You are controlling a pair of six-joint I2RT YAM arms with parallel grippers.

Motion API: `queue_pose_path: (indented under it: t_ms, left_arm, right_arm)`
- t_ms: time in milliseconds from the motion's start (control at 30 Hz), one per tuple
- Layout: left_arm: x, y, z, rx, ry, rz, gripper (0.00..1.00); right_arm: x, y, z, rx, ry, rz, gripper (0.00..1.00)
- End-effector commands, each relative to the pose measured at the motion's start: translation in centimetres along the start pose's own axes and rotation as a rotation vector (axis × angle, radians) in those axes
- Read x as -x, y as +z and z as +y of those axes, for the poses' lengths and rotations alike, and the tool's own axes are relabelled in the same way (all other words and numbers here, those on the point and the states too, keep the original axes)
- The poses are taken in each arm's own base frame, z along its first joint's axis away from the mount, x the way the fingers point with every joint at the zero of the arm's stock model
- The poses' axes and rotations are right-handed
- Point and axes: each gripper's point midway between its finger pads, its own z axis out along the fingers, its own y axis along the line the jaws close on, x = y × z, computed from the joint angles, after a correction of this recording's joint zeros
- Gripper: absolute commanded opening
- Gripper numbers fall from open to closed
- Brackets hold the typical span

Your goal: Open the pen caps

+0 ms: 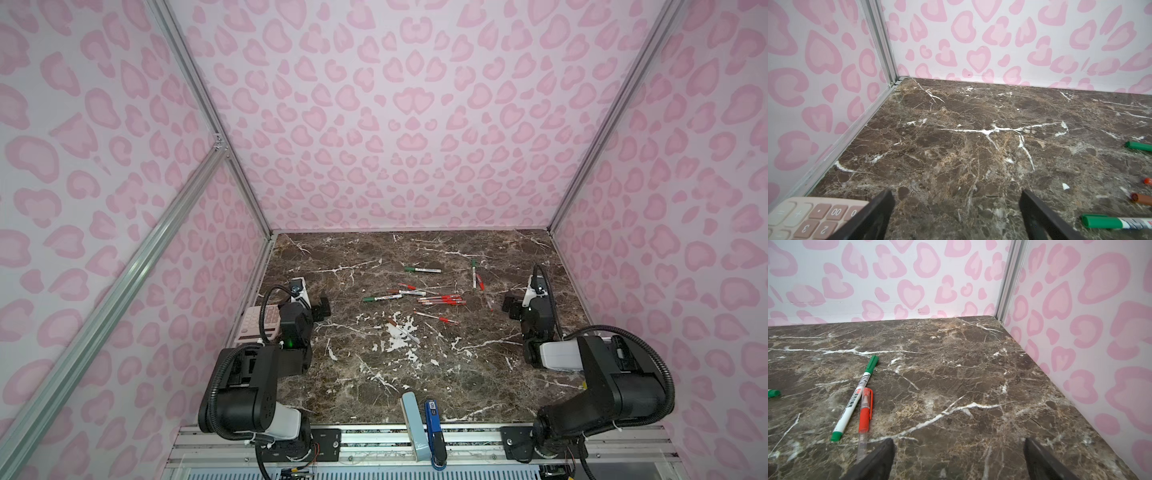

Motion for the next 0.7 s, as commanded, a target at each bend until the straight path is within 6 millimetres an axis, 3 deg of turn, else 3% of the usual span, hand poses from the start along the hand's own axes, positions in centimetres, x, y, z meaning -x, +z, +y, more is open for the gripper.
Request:
queue_pose_path:
  t_ms: [0, 667]
  left_arm:
    - [0.72, 0.07, 0.08, 0.005, -0.001, -0.026, 0.97]
    - [0.73, 0.06, 0.02, 0.006, -0.002, -0.024, 0.97]
  right_arm:
    - [0.52, -0.05, 0.14, 0.006, 0.007, -0.021, 0.99]
    - [0.41, -0.04, 0.18, 0.006, 0.004, -0.018, 0.99]
